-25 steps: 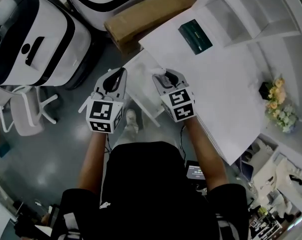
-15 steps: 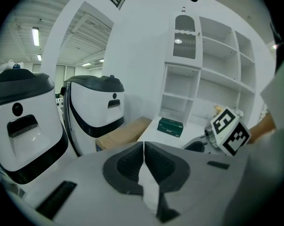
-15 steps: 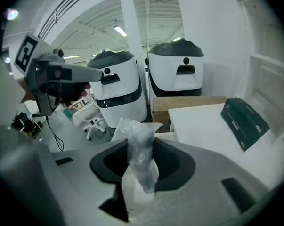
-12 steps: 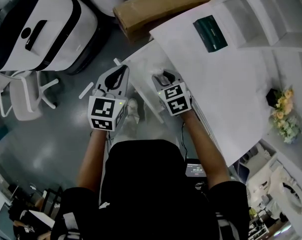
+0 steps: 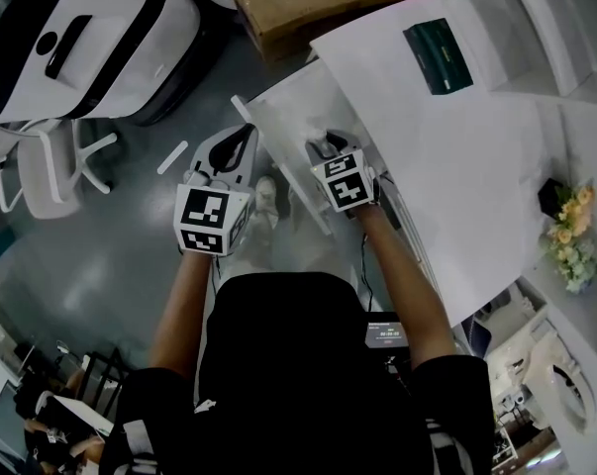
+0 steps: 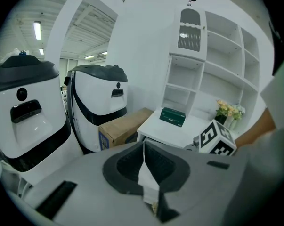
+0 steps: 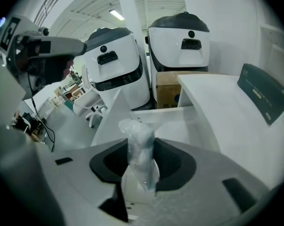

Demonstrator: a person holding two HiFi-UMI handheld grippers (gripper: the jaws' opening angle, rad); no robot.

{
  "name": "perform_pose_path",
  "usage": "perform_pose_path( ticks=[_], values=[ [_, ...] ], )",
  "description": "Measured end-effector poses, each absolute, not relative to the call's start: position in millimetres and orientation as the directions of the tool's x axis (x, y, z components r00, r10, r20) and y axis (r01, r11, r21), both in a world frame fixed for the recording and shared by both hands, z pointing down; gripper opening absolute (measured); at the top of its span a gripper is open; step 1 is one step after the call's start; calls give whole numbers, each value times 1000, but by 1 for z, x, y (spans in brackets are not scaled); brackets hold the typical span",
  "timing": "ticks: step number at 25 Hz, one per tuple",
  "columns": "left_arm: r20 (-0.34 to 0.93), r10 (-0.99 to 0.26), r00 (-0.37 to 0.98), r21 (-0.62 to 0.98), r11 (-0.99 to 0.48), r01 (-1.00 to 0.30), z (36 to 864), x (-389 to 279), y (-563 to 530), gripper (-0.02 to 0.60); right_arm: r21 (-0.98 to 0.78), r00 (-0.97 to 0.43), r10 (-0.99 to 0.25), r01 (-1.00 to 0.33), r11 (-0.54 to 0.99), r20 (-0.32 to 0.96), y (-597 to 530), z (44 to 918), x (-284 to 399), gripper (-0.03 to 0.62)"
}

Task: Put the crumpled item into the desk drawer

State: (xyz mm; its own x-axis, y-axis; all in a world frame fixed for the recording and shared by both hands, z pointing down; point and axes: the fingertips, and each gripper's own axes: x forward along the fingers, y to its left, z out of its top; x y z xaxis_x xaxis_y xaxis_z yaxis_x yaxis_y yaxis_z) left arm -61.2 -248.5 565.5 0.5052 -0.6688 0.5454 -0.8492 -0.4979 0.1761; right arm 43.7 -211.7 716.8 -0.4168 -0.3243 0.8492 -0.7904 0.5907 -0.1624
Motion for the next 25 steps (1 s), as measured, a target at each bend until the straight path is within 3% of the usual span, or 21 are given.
perform_pose_path(
  ticks=[15,25],
  values=[
    [587,-634,502,189,-496,-847,597,-54,-238,8,-223,-374,-178,-805,549,910,-183,794,52,140],
    [587,-637,500,191,-491,-850,604,-59,-238,8,-185,-340,-162,-785,591,926,-180,812,46,167]
  ],
)
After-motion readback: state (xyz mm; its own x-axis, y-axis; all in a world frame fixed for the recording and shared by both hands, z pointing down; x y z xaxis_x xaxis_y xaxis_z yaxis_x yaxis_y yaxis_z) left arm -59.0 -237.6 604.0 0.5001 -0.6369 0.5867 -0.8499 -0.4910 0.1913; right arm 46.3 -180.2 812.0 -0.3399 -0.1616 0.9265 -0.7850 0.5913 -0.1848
